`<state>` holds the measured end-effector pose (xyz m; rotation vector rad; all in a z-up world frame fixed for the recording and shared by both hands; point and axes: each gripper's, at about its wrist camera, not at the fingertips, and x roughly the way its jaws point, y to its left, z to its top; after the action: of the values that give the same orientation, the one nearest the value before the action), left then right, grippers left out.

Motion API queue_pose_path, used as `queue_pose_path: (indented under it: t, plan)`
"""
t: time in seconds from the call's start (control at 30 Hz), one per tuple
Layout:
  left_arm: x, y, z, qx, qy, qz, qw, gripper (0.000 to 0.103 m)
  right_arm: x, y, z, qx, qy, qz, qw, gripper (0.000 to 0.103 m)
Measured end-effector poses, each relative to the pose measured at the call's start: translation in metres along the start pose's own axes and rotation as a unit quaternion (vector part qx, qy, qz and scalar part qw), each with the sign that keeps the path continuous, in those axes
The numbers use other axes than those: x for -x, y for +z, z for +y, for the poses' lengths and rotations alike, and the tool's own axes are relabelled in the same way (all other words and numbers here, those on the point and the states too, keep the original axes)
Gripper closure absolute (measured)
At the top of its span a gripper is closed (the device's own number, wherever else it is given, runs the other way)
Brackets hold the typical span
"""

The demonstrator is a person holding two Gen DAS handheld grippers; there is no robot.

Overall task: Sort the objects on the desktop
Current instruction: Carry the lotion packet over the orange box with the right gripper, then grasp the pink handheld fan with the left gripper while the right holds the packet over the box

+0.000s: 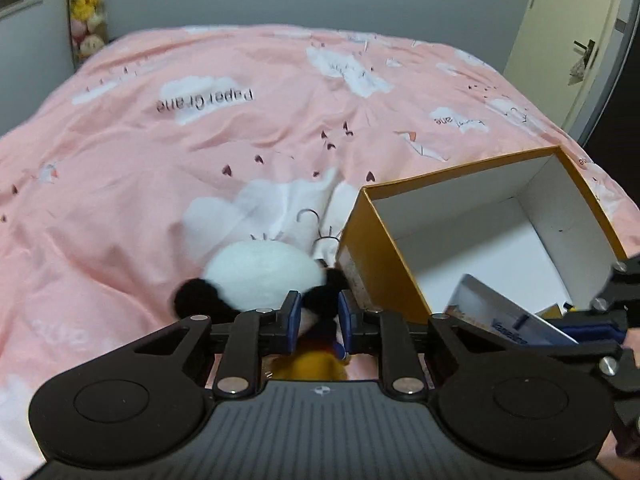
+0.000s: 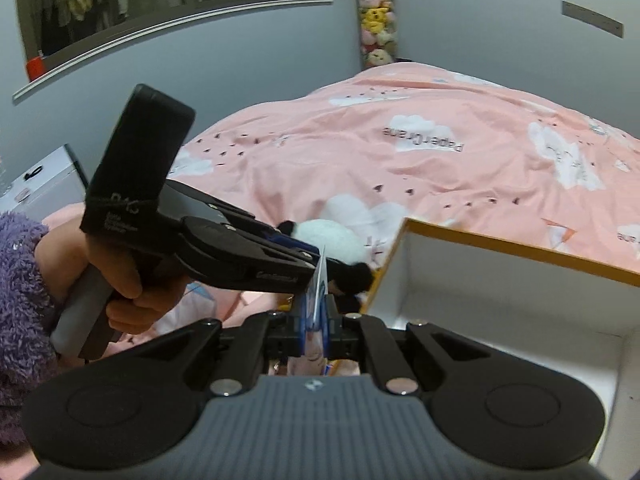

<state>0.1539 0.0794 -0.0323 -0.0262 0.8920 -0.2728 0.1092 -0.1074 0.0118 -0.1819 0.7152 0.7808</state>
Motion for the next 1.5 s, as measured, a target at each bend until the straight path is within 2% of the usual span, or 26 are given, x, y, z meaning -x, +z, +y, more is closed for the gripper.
queue_pose_path:
  t: [0.07, 0.13, 0.23, 0.37, 0.47, 0.57, 0.7, 0.93, 1.03, 1.17, 1.43, 1.5]
  plan:
    - [-0.008, 0.001, 0.0, 0.003, 0.018, 0.009, 0.9998, 0.08, 0.001, 0.0, -0.005, -0.012, 0.003, 0.0, 1.0, 0.096]
    - [-0.007, 0.0, 0.0, 0.004, 0.019, 0.014, 0.9997, 0.08, 0.003, 0.0, -0.007, -0.017, 0.002, -0.003, 1.0, 0.096]
    - [0.003, -0.004, 0.0, 0.001, 0.016, 0.013, 0.9998, 0.08, 0.008, 0.001, -0.009, -0.024, 0.009, -0.01, 1.0, 0.096]
    - [0.027, -0.007, 0.004, -0.008, 0.035, 0.004, 0.9993, 0.08, 0.016, 0.003, -0.012, -0.04, 0.02, -0.024, 0.999, 0.096]
    - [0.036, -0.014, 0.013, -0.006, 0.059, 0.028, 0.9979, 0.08, 0.025, 0.006, -0.015, -0.044, 0.015, -0.037, 0.998, 0.096]
    - [0.026, -0.023, 0.022, -0.009, 0.092, 0.074, 0.993, 0.08, 0.032, 0.007, -0.02, -0.052, 0.009, -0.048, 0.997, 0.096]
    - [0.002, -0.035, 0.026, -0.016, 0.1, 0.111, 0.9886, 0.078, 0.042, 0.009, -0.03, -0.07, 0.002, -0.061, 0.996, 0.096]
    - [-0.023, -0.041, 0.03, -0.03, 0.134, 0.111, 0.9843, 0.074, 0.065, 0.011, -0.052, -0.09, -0.039, -0.087, 0.991, 0.096]
    - [-0.032, -0.04, 0.032, -0.029, 0.125, 0.118, 0.9847, 0.073, 0.067, 0.008, -0.061, -0.104, -0.039, -0.085, 0.99, 0.096]
    - [-0.044, -0.046, 0.026, -0.049, 0.134, 0.13, 0.9811, 0.067, 0.063, 0.005, -0.068, -0.114, -0.036, -0.082, 0.989, 0.096]
    - [-0.061, -0.056, 0.013, -0.091, 0.177, 0.15, 0.9684, 0.067, 0.059, 0.001, -0.08, -0.123, -0.052, -0.074, 0.988, 0.096]
    - [-0.062, -0.056, 0.011, -0.094, 0.18, 0.151, 0.9675, 0.072, 0.059, -0.001, -0.083, -0.125, -0.061, -0.072, 0.988, 0.096]
